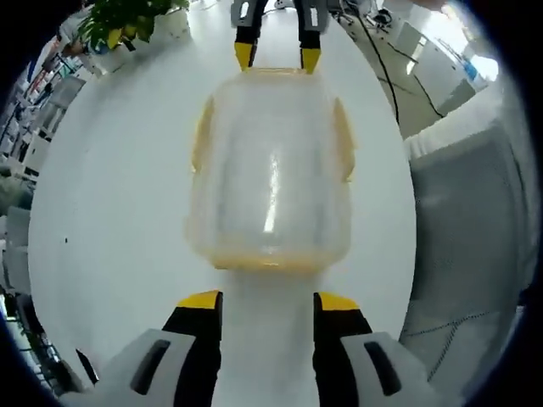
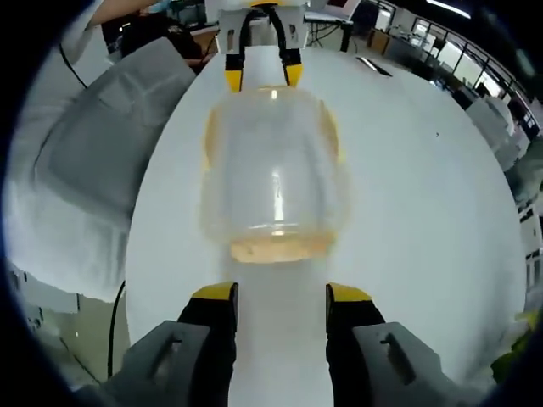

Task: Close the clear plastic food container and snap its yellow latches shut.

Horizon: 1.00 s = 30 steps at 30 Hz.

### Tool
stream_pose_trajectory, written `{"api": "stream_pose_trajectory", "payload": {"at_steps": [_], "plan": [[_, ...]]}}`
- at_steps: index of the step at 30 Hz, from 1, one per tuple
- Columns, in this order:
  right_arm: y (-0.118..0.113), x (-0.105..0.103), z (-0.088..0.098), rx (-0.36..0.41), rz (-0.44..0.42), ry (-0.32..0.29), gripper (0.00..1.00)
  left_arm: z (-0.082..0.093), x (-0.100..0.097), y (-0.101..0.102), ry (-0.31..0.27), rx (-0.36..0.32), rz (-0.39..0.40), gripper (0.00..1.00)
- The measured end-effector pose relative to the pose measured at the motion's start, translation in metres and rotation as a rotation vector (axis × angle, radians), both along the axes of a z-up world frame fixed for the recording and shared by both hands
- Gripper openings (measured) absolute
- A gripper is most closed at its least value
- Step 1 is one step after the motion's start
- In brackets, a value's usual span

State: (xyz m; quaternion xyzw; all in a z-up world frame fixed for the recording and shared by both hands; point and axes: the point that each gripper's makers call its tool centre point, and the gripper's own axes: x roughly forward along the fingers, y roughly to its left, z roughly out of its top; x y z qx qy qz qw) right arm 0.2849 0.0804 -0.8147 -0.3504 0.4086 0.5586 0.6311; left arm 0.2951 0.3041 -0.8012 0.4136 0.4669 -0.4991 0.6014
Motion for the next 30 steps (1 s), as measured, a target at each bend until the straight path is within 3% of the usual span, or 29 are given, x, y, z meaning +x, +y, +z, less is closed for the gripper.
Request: {"api": "stream_pose_trajectory", "payload": {"at_steps": [3, 4, 6, 8, 10, 11, 12, 13, 14, 15, 17, 19, 20, 21, 23, 24, 25, 28, 30], "plan": [[-0.015, 0.001, -0.006, -0.043, -0.032, -0.009, 0.39, 0.000, 0.001, 0.009, -0.006, 0.002, 0.052, 0.39], [-0.029, 0.003, -0.009, -0.109, -0.035, -0.024, 0.39, 0.001, 0.004, 0.014, -0.003, -0.006, 0.152, 0.39], [-0.039, 0.003, -0.011, -0.133, -0.019, -0.048, 0.38, 0.008, 0.015, 0.014, 0.014, -0.091, 0.380, 0.45], [-0.049, 0.005, -0.008, -0.147, -0.077, -0.039, 0.40, 0.016, 0.024, 0.013, 0.021, -0.159, 0.475, 0.54], [-0.054, 0.008, -0.004, -0.146, -0.112, -0.039, 0.46, 0.024, 0.026, 0.014, 0.041, -0.199, 0.561, 0.53], [-0.059, 0.013, 0.000, -0.153, -0.163, -0.044, 0.48, 0.027, 0.022, 0.014, 0.080, -0.216, 0.604, 0.52], [-0.063, 0.018, 0.004, -0.166, -0.216, -0.047, 0.46, 0.030, 0.011, 0.008, 0.180, -0.252, 0.652, 0.54], [-0.072, 0.026, 0.011, -0.201, -0.283, -0.064, 0.44, 0.036, 0.000, 0.000, 0.318, -0.298, 0.787, 0.57], [-0.077, 0.029, 0.016, -0.222, -0.318, -0.069, 0.40, 0.041, -0.009, -0.003, 0.426, -0.305, 0.876, 0.58], [-0.075, 0.033, 0.024, -0.201, -0.337, -0.070, 0.37, 0.048, -0.010, -0.010, 0.512, -0.354, 0.966, 0.59], [-0.061, 0.035, 0.038, -0.097, -0.392, -0.043, 0.35, 0.054, -0.003, -0.018, 0.524, -0.425, 1.017, 0.59], [-0.031, 0.035, 0.064, 0.110, -0.513, 0.070, 0.36, 0.051, 0.006, -0.017, 0.489, -0.433, 1.128, 0.58], [-0.023, 0.034, 0.072, 0.169, -0.565, 0.122, 0.36, 0.048, 0.003, -0.017, 0.507, -0.412, 1.145, 0.57], [-0.013, 0.030, 0.080, 0.232, -0.653, 0.228, 0.36, 0.043, -0.007, -0.018, 0.541, -0.359, 1.188, 0.57], [-0.003, 0.019, 0.084, 0.271, -0.734, 0.396, 0.37, 0.037, -0.013, -0.020, 0.562, -0.326, 1.219, 0.56], [0.001, 0.008, 0.082, 0.263, -0.788, 0.530, 0.37, 0.032, -0.015, -0.023, 0.558, -0.308, 1.201, 0.56], [0.008, 0.002, 0.081, 0.283, -0.794, 0.612, 0.37, 0.030, -0.016, -0.024, 0.550, -0.303, 1.180, 0.55], [0.012, -0.002, 0.070, 0.262, -0.822, 0.670, 0.27, 0.022, -0.019, -0.030, 0.565, -0.288, 1.183, 0.46], [0.013, 0.001, 0.060, 0.241, -0.830, 0.651, 0.18, 0.019, -0.019, -0.034, 0.576, -0.289, 1.197, 0.45]]}}
